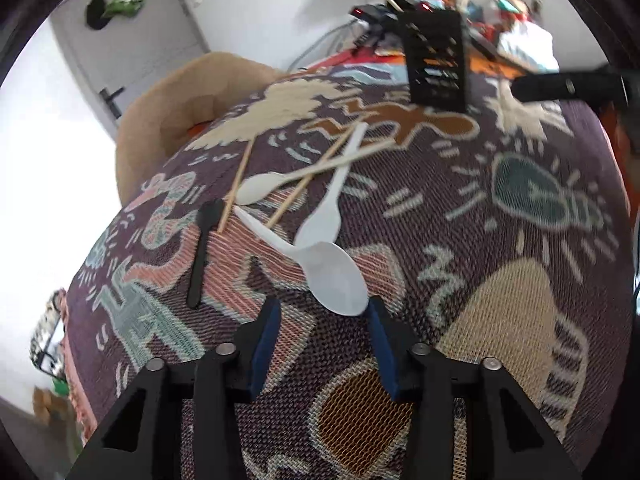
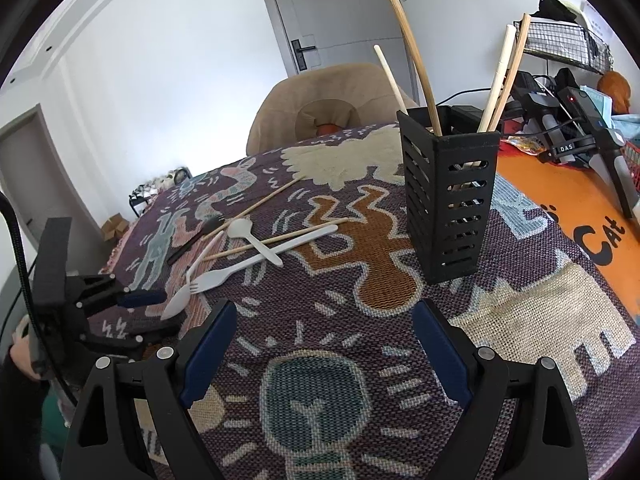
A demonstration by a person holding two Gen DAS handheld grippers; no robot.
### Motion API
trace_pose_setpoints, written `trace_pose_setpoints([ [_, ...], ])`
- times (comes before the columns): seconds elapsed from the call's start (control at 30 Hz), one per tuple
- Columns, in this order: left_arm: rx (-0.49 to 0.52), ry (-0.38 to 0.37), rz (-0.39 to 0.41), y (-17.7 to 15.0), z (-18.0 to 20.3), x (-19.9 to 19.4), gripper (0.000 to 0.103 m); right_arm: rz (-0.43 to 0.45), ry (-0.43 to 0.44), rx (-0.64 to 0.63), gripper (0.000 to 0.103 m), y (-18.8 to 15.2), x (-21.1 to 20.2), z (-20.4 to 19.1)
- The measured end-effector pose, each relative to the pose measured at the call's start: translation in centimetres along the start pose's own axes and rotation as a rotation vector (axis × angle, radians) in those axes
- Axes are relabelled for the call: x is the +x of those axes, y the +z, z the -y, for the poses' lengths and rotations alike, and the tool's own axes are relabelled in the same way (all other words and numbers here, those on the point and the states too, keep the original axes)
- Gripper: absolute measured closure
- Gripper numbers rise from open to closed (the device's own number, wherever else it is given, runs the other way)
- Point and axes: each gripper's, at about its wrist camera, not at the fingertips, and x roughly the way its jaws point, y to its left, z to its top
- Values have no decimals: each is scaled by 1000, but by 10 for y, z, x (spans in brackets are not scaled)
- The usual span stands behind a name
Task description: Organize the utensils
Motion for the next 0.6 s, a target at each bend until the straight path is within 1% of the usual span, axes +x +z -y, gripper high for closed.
trace_pose_setpoints([
  [0.03,14,-5,7,-1,1,1,64,-2,-1,2,13,0,0,1],
  [0.1,29,-8,17,1,2,2,73,-6,-3,7,13,0,2,2],
  [0.17,62,0,21,2,4,4,77,-6,-5,6,13,0,2,3],
  [0.2,79,3,27,4,5,5,83,-6,-7,5,13,0,2,3],
  [0.3,75,-18,30,7,2,10,95,-5,-13,5,13,0,2,5],
  [0.4,58,-30,42,10,0,12,96,-5,-17,15,13,0,1,9],
  [0.47,30,-41,53,12,-4,11,97,-5,-15,19,13,1,1,10],
  [0.6,-73,-74,104,12,-19,-2,98,-2,-1,0,13,9,4,3],
])
